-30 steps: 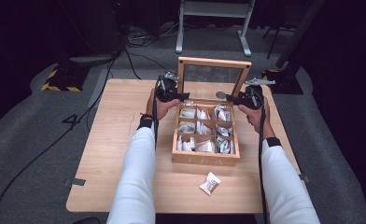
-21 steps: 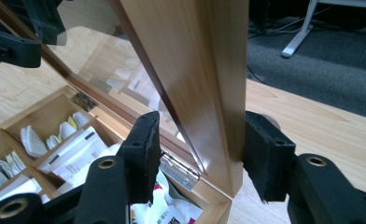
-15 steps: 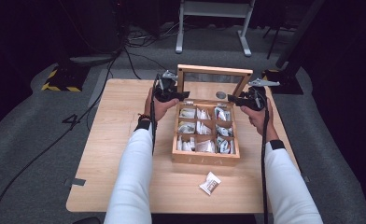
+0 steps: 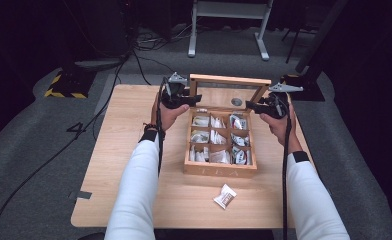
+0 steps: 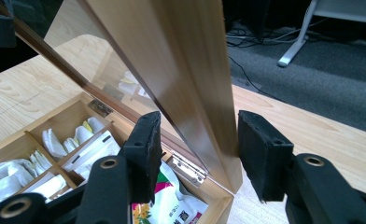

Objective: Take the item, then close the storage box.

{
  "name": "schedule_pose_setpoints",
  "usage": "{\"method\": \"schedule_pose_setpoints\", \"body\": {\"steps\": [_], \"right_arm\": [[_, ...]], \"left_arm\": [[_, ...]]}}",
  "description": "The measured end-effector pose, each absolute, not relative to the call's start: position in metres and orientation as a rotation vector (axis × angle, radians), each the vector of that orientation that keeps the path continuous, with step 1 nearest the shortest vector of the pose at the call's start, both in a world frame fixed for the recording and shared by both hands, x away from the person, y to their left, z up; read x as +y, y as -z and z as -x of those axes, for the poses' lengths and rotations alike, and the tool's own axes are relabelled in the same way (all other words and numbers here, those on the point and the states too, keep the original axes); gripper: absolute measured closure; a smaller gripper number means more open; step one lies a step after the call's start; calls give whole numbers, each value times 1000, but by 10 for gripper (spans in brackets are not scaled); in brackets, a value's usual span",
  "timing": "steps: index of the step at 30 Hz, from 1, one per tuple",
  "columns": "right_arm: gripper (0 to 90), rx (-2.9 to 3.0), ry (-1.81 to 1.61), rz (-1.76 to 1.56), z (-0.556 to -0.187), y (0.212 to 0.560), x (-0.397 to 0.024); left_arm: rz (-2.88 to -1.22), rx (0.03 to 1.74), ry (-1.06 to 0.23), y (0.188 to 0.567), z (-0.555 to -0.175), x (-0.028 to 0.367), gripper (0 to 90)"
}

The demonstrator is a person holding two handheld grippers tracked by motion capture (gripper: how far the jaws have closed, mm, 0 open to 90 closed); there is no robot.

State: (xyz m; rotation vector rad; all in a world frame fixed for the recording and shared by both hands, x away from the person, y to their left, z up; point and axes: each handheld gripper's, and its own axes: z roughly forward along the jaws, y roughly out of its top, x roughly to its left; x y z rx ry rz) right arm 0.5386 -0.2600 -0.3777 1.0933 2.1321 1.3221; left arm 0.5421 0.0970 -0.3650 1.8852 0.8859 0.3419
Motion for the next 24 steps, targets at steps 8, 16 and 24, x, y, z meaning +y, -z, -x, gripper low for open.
{"method": "schedule_pose_setpoints", "body": {"steps": [8, 16, 24], "right_arm": [[517, 2105, -1353, -1088, -532, 369, -262], [512, 2104, -1352, -1078, -529, 364, -261], [517, 2097, -1378, -1042, -521, 353, -262]], "left_arm": [[-1895, 861, -364, 356, -538, 99, 534], [-1879, 845, -372, 348, -531, 102, 546], [-1891, 826, -399, 337, -522, 101, 548]]}}
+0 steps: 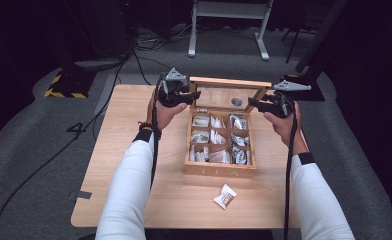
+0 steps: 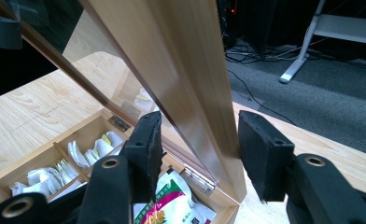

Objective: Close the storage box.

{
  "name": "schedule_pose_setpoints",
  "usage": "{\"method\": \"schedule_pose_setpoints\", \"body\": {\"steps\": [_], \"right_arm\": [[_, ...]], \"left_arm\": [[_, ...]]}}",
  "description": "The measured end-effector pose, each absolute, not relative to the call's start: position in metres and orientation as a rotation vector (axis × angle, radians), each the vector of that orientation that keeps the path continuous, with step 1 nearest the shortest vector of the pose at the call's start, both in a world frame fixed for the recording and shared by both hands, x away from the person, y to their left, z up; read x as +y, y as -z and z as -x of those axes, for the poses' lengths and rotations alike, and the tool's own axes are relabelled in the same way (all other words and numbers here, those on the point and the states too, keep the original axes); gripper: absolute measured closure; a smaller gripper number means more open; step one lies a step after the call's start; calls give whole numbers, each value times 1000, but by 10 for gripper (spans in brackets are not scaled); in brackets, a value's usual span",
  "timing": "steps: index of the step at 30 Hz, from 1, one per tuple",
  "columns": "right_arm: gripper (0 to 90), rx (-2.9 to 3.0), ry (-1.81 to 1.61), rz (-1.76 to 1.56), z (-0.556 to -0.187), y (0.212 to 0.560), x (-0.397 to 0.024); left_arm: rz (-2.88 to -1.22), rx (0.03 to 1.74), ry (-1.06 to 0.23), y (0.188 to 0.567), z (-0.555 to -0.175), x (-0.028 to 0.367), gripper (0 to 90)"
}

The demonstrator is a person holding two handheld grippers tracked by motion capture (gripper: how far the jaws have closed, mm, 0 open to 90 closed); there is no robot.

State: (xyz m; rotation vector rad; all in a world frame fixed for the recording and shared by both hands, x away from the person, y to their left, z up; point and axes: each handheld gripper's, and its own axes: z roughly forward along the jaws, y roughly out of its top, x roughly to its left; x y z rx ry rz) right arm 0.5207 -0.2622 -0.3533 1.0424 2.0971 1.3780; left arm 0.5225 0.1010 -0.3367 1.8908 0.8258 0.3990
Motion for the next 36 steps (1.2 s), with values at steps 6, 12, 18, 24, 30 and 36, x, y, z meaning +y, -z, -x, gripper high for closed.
{"method": "schedule_pose_setpoints", "body": {"steps": [6, 12, 18, 24, 30, 36], "right_arm": [[527, 2094, -1405, -1031, -515, 349, -267], [537, 2090, -1399, -1025, -508, 342, -267], [537, 2111, -1365, -996, -501, 341, -266], [533, 2121, -1348, -972, -493, 338, -265], [526, 2133, -1345, -952, -486, 338, -266], [518, 2149, -1328, -925, -476, 337, -266]], "left_arm": [[-1904, 806, -411, 332, -517, 101, 548], [-1920, 788, -427, 328, -512, 100, 548], [-1938, 759, -425, 325, -503, 102, 549], [-1940, 739, -427, 321, -493, 104, 549], [-1960, 720, -439, 321, -485, 105, 549], [-2014, 696, -458, 320, -477, 103, 550]]}}
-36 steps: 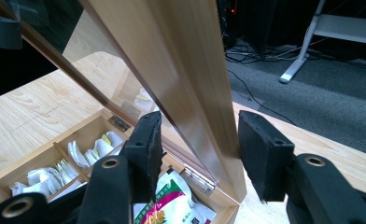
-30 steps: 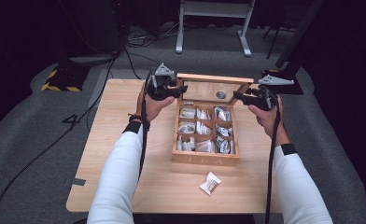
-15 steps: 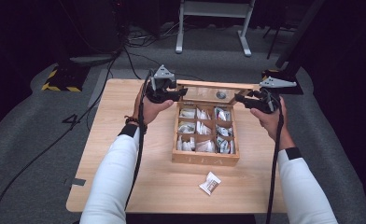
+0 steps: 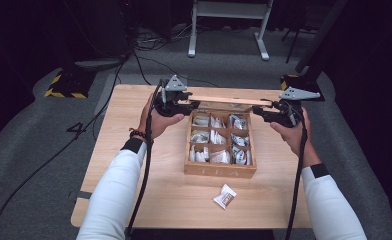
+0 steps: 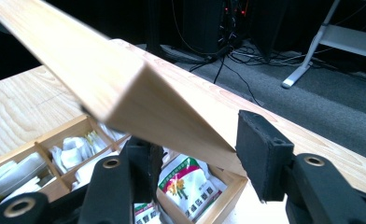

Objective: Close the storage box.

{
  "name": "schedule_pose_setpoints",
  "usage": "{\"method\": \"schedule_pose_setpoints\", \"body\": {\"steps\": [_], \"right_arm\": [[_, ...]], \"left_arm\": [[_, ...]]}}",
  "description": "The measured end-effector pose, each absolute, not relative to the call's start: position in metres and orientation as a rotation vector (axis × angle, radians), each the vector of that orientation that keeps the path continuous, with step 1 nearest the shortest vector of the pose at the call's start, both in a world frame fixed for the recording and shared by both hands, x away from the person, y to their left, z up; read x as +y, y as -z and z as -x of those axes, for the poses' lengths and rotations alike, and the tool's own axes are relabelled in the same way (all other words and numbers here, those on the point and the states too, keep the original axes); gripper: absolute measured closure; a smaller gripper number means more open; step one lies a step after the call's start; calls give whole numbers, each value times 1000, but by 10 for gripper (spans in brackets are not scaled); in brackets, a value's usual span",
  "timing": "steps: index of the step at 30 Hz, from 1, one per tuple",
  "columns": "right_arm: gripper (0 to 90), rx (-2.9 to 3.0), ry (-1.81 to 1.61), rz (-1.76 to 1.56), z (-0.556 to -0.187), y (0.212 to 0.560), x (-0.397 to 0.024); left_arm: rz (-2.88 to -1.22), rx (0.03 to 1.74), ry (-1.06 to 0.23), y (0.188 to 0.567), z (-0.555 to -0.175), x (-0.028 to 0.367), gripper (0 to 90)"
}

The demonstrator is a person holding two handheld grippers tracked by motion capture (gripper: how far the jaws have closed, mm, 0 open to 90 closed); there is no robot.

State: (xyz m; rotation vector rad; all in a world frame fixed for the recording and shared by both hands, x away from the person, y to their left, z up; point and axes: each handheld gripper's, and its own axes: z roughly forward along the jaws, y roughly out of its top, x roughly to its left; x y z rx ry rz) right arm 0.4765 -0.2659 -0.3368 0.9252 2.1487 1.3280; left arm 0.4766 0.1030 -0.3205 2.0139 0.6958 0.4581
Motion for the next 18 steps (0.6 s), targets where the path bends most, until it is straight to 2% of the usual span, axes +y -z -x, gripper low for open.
{"method": "schedule_pose_setpoints", "body": {"steps": [18], "right_arm": [[499, 2149, -1343, -894, -453, 334, -268]], "left_arm": [[-2049, 675, -470, 320, -457, 106, 535]]}}
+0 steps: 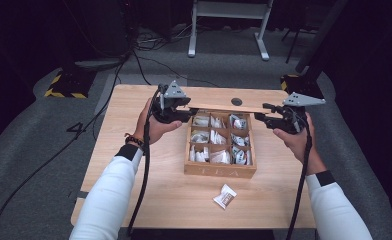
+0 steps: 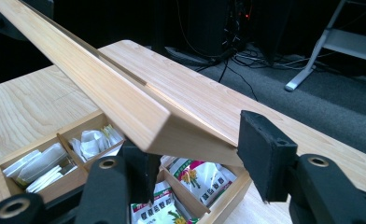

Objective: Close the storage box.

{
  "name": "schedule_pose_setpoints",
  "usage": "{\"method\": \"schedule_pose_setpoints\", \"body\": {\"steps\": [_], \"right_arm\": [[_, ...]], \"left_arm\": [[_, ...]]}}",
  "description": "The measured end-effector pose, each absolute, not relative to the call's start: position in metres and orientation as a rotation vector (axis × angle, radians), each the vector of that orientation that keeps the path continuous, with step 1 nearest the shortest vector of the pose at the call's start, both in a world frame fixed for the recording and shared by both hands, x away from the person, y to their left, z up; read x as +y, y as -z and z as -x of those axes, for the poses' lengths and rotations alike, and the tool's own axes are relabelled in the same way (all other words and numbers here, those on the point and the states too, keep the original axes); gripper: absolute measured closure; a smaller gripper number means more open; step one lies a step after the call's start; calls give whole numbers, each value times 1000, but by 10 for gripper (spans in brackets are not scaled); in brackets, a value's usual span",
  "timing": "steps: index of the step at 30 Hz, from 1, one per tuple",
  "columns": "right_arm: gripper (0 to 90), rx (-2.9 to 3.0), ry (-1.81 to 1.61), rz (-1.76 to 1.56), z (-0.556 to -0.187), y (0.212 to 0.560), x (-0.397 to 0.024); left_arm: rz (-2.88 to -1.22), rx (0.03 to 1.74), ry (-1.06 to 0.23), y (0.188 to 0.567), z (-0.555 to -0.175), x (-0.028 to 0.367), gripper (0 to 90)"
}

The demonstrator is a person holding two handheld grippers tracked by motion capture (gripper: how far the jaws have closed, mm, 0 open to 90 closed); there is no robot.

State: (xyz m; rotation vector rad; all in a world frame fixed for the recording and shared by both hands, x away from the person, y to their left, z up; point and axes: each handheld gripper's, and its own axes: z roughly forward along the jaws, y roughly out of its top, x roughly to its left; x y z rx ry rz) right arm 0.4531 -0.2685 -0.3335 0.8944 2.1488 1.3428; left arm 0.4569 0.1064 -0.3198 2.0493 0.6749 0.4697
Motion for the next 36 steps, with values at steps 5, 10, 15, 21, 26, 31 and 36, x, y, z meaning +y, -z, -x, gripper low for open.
{"method": "schedule_pose_setpoints", "body": {"steps": [5, 10, 15, 21, 26, 31, 36], "right_arm": [[494, 2149, -1344, -890, -448, 333, -270], [474, 2165, -1322, -885, -445, 333, -271], [473, 2176, -1288, -862, -439, 335, -270], [468, 2189, -1295, -860, -434, 338, -272], [449, 2202, -1305, -861, -430, 342, -273], [440, 2215, -1308, -852, -425, 349, -274], [438, 2228, -1307, -834, -419, 353, -275]], "left_arm": [[-2057, 653, -469, 318, -452, 109, 542], [-2071, 643, -471, 319, -446, 112, 542], [-2079, 641, -466, 322, -441, 113, 542], [-2086, 636, -470, 326, -436, 113, 539], [-2084, 633, -458, 332, -432, 113, 529], [-2080, 630, -442, 340, -427, 114, 529], [-2084, 630, -435, 346, -422, 115, 522]]}}
